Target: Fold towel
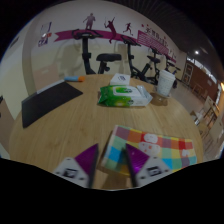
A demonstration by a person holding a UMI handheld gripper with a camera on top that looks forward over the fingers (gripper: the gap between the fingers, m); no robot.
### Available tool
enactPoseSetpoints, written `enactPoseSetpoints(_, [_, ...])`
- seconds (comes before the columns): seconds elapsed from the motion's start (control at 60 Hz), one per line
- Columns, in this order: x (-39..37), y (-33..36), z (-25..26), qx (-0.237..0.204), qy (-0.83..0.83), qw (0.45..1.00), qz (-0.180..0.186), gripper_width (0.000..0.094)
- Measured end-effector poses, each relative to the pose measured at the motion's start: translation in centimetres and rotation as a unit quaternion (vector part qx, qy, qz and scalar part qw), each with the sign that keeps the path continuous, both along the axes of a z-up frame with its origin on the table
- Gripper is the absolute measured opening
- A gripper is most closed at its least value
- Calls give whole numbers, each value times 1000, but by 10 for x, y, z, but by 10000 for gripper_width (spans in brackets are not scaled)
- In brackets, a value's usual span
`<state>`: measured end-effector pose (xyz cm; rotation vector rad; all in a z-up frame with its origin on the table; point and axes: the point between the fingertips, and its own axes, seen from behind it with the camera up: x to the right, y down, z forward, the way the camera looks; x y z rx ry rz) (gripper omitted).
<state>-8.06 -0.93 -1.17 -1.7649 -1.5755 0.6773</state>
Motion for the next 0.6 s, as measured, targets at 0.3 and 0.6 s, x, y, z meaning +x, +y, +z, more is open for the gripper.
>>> enactPoseSetpoints(0.3, [13, -46, 17, -40, -35, 998, 45, 23])
enactPoseSetpoints(0.6, [33, 10, 132, -61, 46, 997, 25, 27])
